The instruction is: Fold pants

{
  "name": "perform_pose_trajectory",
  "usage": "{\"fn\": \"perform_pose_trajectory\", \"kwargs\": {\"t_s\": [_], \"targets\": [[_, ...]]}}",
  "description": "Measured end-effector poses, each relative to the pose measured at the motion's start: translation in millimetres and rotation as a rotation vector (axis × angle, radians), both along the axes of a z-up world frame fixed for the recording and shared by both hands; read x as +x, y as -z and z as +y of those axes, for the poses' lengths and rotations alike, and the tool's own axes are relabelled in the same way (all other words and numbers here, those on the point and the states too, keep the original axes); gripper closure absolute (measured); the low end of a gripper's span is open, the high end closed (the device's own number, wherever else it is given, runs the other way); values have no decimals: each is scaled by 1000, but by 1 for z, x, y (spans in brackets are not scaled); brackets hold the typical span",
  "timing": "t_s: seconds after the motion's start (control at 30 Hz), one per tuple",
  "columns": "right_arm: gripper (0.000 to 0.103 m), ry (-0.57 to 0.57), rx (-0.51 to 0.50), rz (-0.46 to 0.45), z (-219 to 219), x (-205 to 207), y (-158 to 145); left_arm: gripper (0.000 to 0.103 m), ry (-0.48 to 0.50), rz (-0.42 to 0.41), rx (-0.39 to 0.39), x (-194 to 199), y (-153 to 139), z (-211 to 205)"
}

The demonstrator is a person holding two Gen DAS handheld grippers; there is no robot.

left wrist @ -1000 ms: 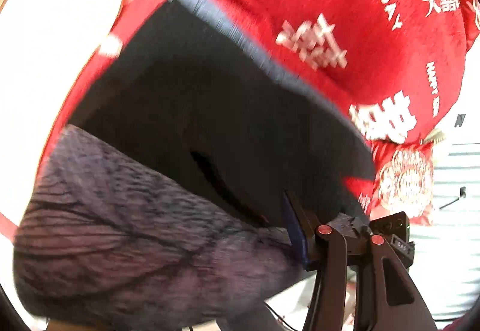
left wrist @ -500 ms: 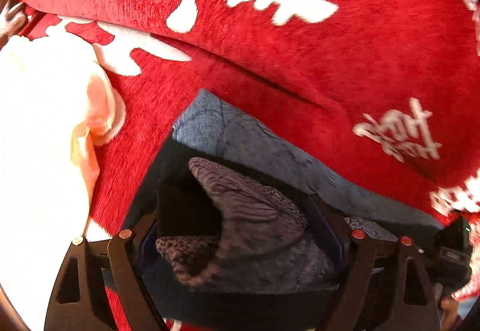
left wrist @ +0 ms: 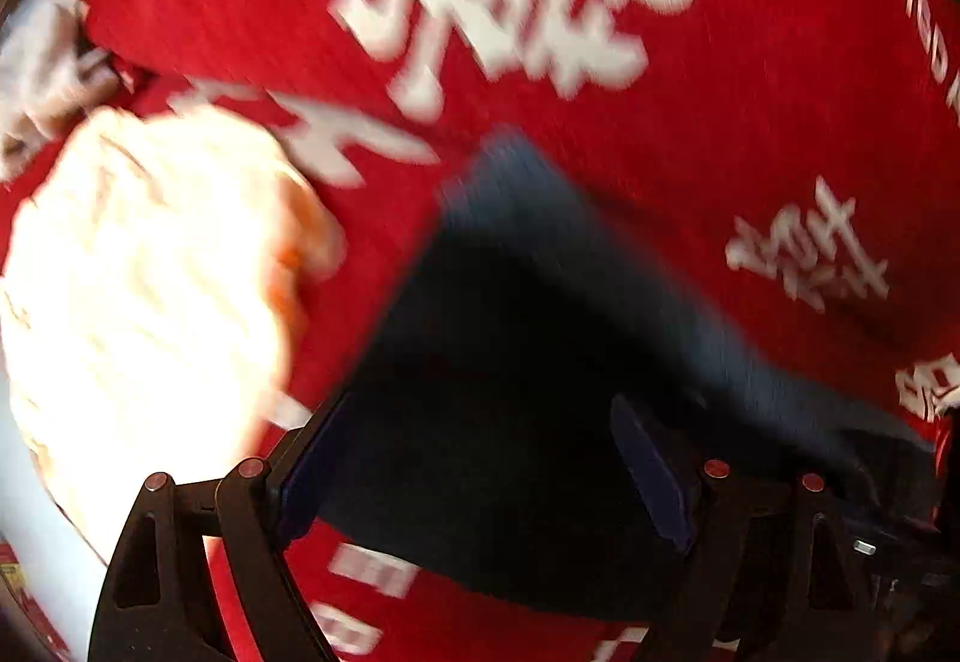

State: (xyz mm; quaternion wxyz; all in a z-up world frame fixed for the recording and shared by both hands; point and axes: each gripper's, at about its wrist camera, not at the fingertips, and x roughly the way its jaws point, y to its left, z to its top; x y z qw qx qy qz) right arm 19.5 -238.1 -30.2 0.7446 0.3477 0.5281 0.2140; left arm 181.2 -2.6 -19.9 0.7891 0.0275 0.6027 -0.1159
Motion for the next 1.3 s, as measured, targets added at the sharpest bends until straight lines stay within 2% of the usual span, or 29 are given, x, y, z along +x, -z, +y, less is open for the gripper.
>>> {"fn": "perform_pose_trajectory", "kwargs": {"t_s": [0.1, 0.13, 0.17, 0.2, 0.27, 0.37, 0.43, 0.57, 0.73, 0.8, 0.83, 0.9, 1.03, 1.13, 1.2, 1.3], "targets": [[58, -7, -67, 84, 3, 17, 34, 16, 33, 12, 84, -10, 32, -28], [62, 17, -68, 108, -3, 21, 43, 16, 40, 10, 120, -12, 38, -34], [62, 48, -35, 115, -11, 23, 46, 16, 46, 0, 136, -14, 38, -39], [61, 105, 17, 114, -25, 22, 43, 16, 60, -2, 124, -16, 35, -41], [60, 169, 48, 91, -44, 13, 34, 16, 98, 12, 99, -23, 25, -44], [51, 221, 80, 52, -71, -11, 17, 16, 174, 19, 104, -46, 9, -52], [46, 256, 105, 43, -90, -36, 9, 16, 240, 39, 90, -65, 1, -57], [45, 354, 141, 59, -116, -105, 3, 16, 355, 110, 58, -106, -6, -77], [44, 510, 113, 115, -129, -204, 6, 16, 534, 187, -22, -161, -9, -124], [42, 601, 101, 152, -134, -257, 14, 16, 596, 224, -58, -186, -12, -145], [42, 633, 101, 170, -135, -274, 21, 16, 628, 250, -100, -202, -15, -157], [42, 714, 105, 217, -135, -322, 32, 16, 668, 283, -142, -225, -20, -175], [40, 857, 120, 243, -142, -400, 47, 16, 715, 355, -208, -262, -22, -207], [40, 964, 198, 281, -151, -448, 72, 16, 722, 393, -229, -277, -13, -228], [40, 1034, 330, 269, -155, -475, 92, 16, 710, 427, -227, -284, 0, -240], [40, 1077, 449, 246, -157, -492, 116, 16, 669, 467, -227, -289, 13, -251]]}}
